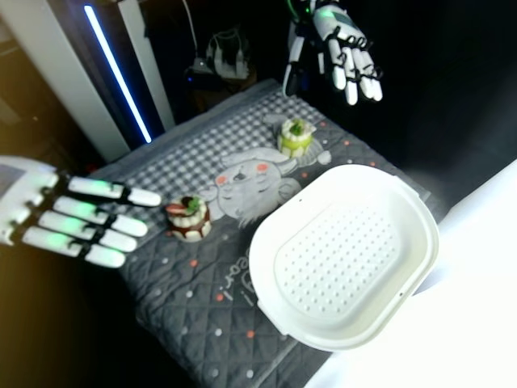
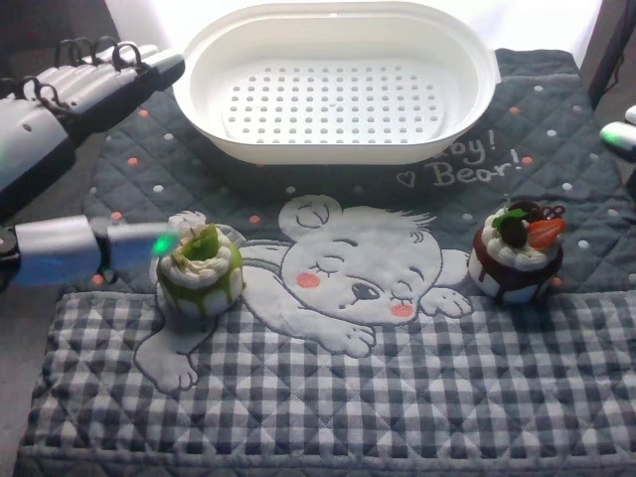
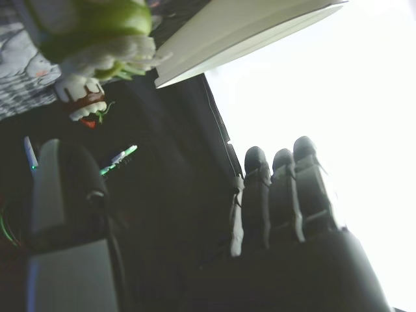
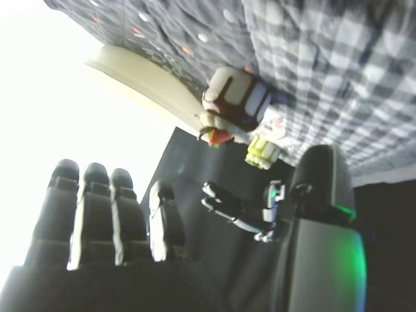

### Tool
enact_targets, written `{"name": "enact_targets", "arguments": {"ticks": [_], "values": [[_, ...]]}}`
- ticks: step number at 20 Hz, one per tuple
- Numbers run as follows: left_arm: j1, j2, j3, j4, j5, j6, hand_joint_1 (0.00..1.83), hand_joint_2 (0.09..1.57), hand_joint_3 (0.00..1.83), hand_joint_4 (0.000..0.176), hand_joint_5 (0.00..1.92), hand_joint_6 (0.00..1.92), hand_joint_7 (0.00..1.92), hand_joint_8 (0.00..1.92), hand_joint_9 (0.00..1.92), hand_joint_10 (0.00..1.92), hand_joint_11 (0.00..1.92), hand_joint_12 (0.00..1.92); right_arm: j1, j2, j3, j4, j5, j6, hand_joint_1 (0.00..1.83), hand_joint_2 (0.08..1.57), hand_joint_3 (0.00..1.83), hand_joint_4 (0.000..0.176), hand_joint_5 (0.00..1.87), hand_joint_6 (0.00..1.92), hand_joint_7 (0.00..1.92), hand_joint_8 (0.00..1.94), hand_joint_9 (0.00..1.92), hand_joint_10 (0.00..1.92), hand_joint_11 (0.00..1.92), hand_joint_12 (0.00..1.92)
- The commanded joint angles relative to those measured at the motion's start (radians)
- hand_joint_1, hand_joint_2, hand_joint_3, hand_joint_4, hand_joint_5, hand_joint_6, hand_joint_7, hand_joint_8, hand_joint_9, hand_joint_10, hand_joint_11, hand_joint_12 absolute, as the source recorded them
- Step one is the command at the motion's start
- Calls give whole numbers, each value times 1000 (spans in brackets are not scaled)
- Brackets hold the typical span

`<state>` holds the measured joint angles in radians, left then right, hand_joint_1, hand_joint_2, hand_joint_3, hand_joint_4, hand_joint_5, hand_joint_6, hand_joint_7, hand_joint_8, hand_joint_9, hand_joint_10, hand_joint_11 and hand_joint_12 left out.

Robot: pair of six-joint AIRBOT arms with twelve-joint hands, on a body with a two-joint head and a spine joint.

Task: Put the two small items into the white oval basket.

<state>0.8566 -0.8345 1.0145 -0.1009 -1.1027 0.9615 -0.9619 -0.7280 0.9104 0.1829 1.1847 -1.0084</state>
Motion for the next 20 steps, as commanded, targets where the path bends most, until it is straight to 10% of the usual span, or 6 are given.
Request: {"name": "enact_targets", "arguments": {"ticks": [1, 4, 14, 18, 20], "values": [[-9, -2, -1, -6, -114, 11, 513, 1154, 12, 58, 39, 1, 0, 0, 0, 0, 0, 1, 14, 7, 5, 14, 113, -5, 470, 1176, 10, 7, 0, 0, 0, 0, 0, 0, 0, 0], [-16, 0, 0, -4, -120, 11, 514, 1158, 9, 24, 54, 5, 0, 0, 0, 0, 2, 1, 21, 7, 6, 14, 113, -5, 452, 1187, 10, 0, 0, 0, 0, 0, 0, 0, 0, 0], [-47, -56, 11, 20, -3, 10, 579, 1116, 0, 86, 9, 1, 0, 0, 0, 0, 36, 24, 103, -76, 53, 12, 21, -5, 572, 1182, 5, 0, 0, 0, 0, 0, 0, 0, 51, 26], [-56, -80, 30, 16, 43, 10, 536, 1089, 0, 58, 15, 0, 0, 0, 0, 0, 0, 363, 141, -127, 89, 14, -50, 1, 584, 1159, 0, 12, 0, 0, 0, 0, 0, 0, 0, 828], [-56, -83, 32, 5, 48, 10, 601, 1078, 0, 55, 28, 5, 0, 0, 13, 5, 0, 365, 204, -161, 107, -15, -112, 2, 613, 1139, 1, 31, 0, 0, 0, 0, 0, 0, 0, 405]]}}
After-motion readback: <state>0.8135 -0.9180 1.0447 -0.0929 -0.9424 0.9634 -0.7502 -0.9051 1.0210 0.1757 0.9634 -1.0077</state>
